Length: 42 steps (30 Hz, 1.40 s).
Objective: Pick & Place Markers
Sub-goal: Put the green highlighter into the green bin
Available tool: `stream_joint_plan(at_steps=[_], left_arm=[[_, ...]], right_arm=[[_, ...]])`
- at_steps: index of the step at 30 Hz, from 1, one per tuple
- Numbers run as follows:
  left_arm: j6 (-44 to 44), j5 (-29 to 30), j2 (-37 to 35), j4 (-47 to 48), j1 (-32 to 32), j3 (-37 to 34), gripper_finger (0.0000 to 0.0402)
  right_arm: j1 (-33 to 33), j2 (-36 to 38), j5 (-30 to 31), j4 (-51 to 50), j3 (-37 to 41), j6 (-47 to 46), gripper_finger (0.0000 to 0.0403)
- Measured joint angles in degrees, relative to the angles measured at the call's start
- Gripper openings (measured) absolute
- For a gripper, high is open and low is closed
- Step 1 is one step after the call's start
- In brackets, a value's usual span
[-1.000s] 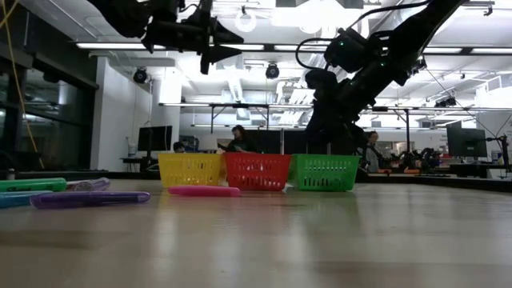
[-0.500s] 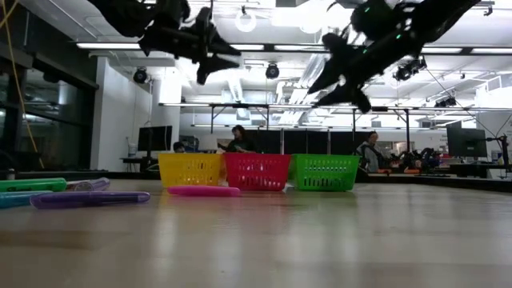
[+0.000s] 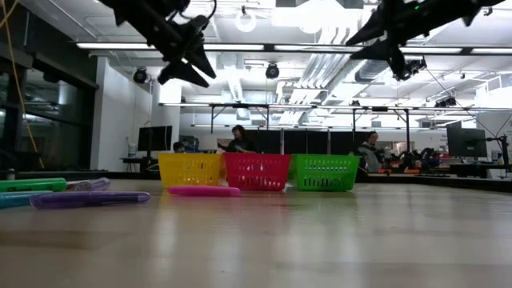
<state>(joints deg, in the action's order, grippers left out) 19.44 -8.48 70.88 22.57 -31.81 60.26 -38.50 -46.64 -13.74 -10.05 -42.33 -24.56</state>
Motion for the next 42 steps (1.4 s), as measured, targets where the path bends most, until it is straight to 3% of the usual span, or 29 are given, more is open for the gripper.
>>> stream_joint_plan(at_steps=[4, 8, 14, 24, 32, 42], left_arm=[[4.9, 10.4, -1.3, 5.5, 6.5, -0.4, 0.0156], [14.7, 19.1, -4.0, 5.2, 12.4, -5.7, 0.0156], [32.2, 22.7, -6.3, 7.2, 20.3, -12.9, 0.0156], [57.5, 29.9, -6.3, 21.5, 34.9, -13.2, 0.0156], [74.3, 24.4, -5.4, 33.2, 41.4, -13.2, 0.0156], [75.4, 11.5, -3.8, 37.4, 41.2, -13.2, 0.0156]], right_arm=[[-0.5, 4.0, -3.6, -3.5, 0.0, 0.7, 0.0158], [-0.5, 7.3, -6.6, -5.6, 0.0, 1.9, 0.0158], [-0.5, 10.4, -10.5, -7.4, 0.0, 2.4, 0.0158], [-0.5, 11.1, -15.3, -8.6, 0.0, 3.2, 0.0158], [-0.5, 11.1, -16.9, -9.7, 0.0, 4.4, 0.0158], [-0.5, 11.1, -18.1, -11.3, 0.0, 5.6, 0.0158]])
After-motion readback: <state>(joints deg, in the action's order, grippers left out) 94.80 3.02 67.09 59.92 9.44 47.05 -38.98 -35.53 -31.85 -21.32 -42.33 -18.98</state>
